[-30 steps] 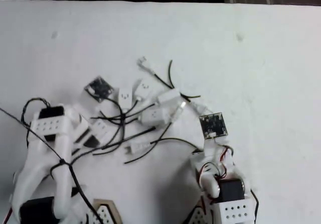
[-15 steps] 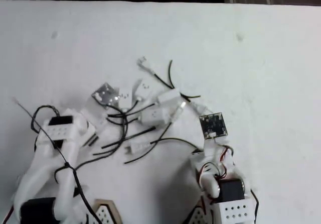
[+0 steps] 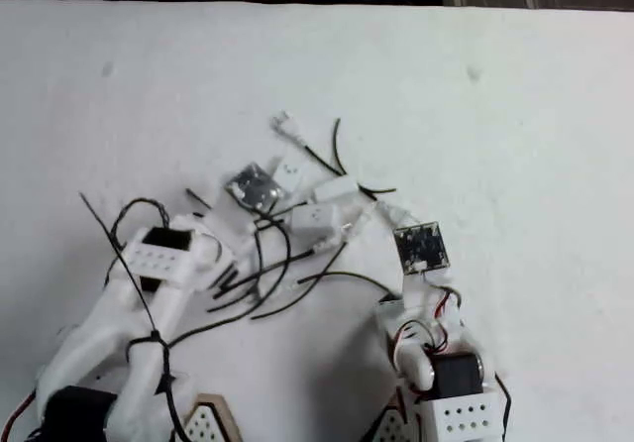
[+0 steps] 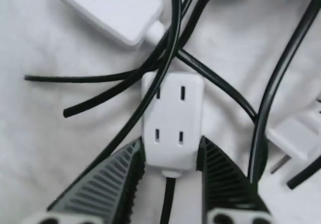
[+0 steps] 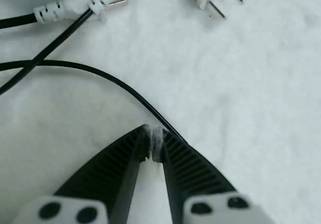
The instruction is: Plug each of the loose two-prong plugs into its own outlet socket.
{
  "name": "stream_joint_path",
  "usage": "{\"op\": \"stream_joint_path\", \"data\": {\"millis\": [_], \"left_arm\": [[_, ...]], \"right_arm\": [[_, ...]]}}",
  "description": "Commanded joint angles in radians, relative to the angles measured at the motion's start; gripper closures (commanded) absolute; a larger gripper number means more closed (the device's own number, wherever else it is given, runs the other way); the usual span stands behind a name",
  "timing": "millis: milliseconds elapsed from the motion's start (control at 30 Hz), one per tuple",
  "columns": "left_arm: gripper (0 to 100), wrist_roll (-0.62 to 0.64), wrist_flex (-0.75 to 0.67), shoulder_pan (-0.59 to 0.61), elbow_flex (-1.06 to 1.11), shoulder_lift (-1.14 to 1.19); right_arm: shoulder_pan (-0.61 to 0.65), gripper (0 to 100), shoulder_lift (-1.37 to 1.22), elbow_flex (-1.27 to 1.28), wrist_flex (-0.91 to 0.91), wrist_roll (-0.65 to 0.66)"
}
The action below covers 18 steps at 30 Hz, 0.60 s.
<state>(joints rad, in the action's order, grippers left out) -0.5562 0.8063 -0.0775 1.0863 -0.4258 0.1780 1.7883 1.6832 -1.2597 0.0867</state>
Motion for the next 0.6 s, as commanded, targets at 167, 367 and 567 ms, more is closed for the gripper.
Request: {"op": "stream_joint_path", "data": {"millis": [167, 367, 567], "left_arm": [[69, 0.057, 0.077, -0.019, -0.061, -0.09], [69, 0.058, 0.233, 0.045, -0.109, -0.341], [69, -0.018, 0.379, 0.166, -0.101, -0.618]], "right_arm": [[-0.001, 98.1, 0.008, 0.009, -0.007, -0.003], [-0.001, 98.1, 0.008, 0.009, -0.007, -0.003], [-0.001, 98.1, 0.008, 0.009, -0.007, -0.003]]}}
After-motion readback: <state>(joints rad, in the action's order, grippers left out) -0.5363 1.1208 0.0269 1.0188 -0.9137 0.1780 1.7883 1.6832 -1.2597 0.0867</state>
